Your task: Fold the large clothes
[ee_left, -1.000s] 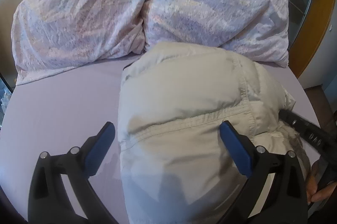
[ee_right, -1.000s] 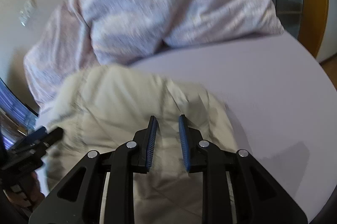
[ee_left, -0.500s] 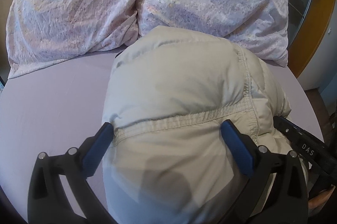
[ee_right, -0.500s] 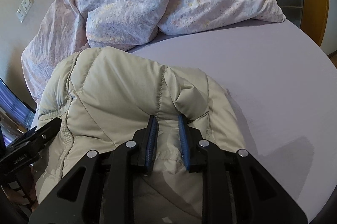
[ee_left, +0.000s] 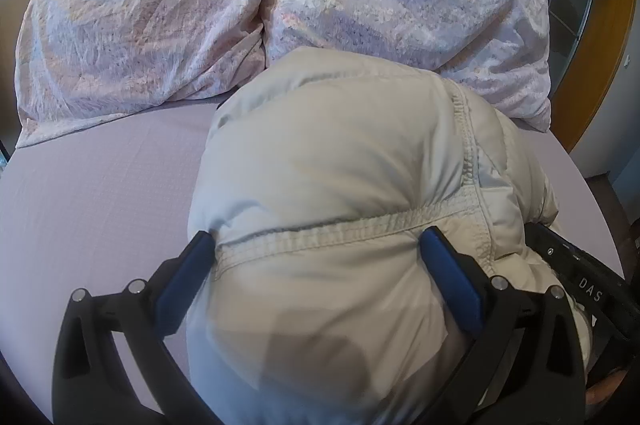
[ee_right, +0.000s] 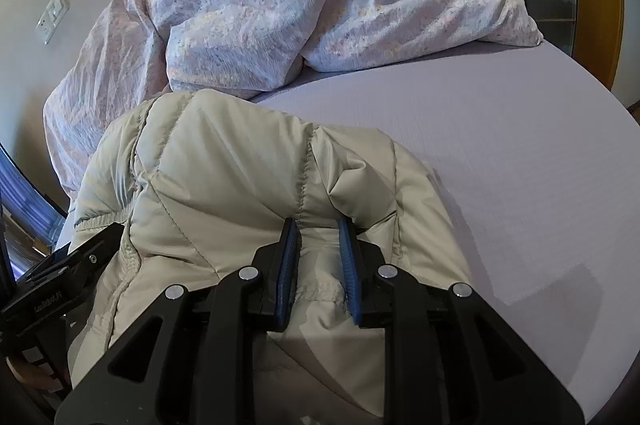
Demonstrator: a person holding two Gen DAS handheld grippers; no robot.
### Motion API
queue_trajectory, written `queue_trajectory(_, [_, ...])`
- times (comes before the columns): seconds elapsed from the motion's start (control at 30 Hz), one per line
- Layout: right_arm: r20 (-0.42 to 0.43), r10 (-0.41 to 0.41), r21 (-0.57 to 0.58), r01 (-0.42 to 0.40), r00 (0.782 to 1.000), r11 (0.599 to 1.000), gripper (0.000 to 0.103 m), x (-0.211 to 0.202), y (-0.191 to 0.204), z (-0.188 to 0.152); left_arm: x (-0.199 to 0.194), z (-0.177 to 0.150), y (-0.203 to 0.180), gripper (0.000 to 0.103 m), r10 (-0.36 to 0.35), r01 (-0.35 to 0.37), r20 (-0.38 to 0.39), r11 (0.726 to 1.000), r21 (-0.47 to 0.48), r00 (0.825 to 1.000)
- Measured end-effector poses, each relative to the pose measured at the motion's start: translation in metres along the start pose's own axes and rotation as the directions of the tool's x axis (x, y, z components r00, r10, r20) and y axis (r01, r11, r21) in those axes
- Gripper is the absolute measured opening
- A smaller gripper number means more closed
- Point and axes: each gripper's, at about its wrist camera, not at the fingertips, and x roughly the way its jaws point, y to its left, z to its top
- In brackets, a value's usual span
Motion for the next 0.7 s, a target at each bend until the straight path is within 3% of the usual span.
queue_trajectory(0.2, [-0.020,0.006,-0.001,-0.006,1.000,1.000,0.022,0.000,0.000,0.003,0.001,0.001,0.001,0.101,-0.001,0.001,0.004,1.000,-0.003,1.000])
queue_trajectory(0.37, [-0.117,0.074,0.056,-0.067,0.990,0.996,0.025,-0.005,-0.009,0.014,-0.004,0.005,0.005,0.101,-0.027,0.026,-0.044,1.000,-0.011,0.999])
queue_trajectory(0.47, [-0.164,0.153,0.129,-0.133,0.974,0.983,0.039,-0.018,-0.018,0.020,-0.015,0.010,0.013,0.101,-0.067,0.064,-0.098,0.998,-0.027,0.993])
queue_trajectory(0.53, [-0.164,0.153,0.154,-0.128,0.974,0.980,0.058,-0.031,-0.023,0.025,-0.024,0.010,0.018,0.101,-0.081,0.079,-0.104,0.997,-0.023,0.991])
queue_trajectory(0.57, [-0.166,0.139,0.158,-0.113,0.976,0.981,0.077,-0.036,-0.025,0.027,-0.029,0.010,0.021,0.101,-0.086,0.085,-0.102,0.996,-0.015,0.991])
queue_trajectory(0.6, [-0.167,0.132,0.167,-0.104,0.977,0.980,0.089,-0.042,-0.030,0.030,-0.036,0.010,0.024,0.101,-0.088,0.089,-0.098,0.996,0.003,0.991])
queue_trajectory(0.7, [-0.220,0.174,0.227,-0.123,0.960,0.966,0.092,-0.044,-0.045,0.033,-0.048,0.006,0.034,0.101,-0.089,0.093,-0.102,0.995,0.030,0.991])
